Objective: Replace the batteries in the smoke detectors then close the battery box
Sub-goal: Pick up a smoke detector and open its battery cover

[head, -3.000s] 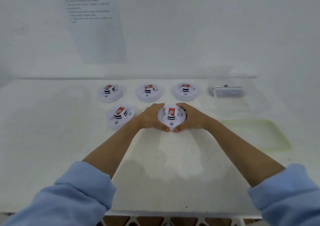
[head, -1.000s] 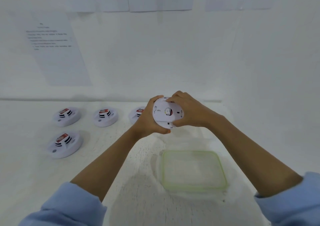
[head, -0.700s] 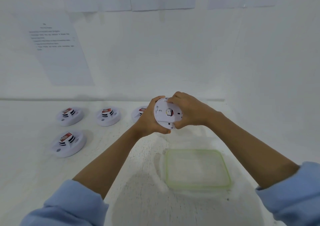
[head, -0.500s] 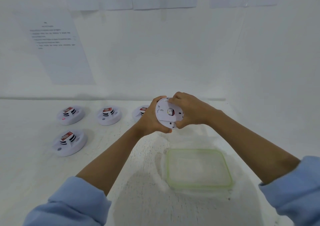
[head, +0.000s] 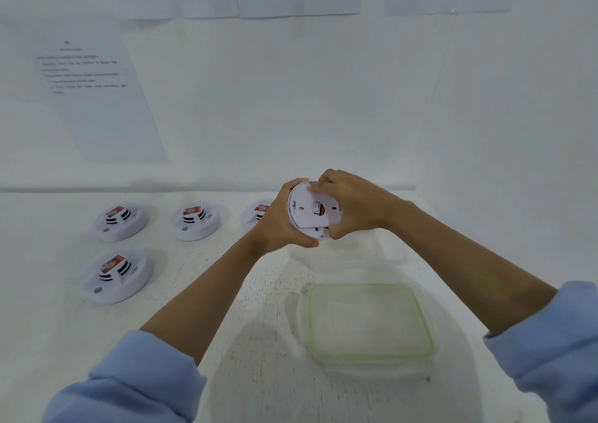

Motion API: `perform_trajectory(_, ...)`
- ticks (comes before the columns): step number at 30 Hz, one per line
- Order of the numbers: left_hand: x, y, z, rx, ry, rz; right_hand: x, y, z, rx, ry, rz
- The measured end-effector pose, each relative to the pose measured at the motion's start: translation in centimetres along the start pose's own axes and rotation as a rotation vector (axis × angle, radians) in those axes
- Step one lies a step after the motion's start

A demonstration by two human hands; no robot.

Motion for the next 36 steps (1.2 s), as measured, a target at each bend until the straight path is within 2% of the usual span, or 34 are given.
perform_trajectory(8,-0.1,-0.4,-0.4,0.009,0.009,-0.028,1.5,-1.5,-0.7,-0.105,0.048,0.077)
perform_trajectory(17,4.6,-1.6,-0.5,0.105,0.001,0.049,6.7,0.8,-3.6,-0.249,0.141,0.046)
perform_trajectory(30,10.5,-0.5,0.2,0.101,-0.03,0.124,12.5,7.1,-5.4,-0.277,0.228,-0.293)
perform_trajectory(32,10.9,-0.3,0.4,0.108,-0.025,0.111,12.4,5.9,-5.2,-0.343,0.259,-0.159)
perform_trajectory(35,11.1,-0.1,0.9,0.117,-0.019,0.101,11.4,1.6,-5.6,-0.535,0.247,0.281)
perform_trajectory(36,11.1,0.0,1.1,0.12,-0.016,0.103,10.8,0.7,-6.0,-0.577,0.225,0.358)
Point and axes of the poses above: each hand's wrist, its own x-axis away from the middle knuckle, its own y-axis out of the palm, z = x × y, the point moved 7 cm from there along -x, towards the middle knuckle, and after that the axes turned 8 degrees about -y, right-handed, at the moved point
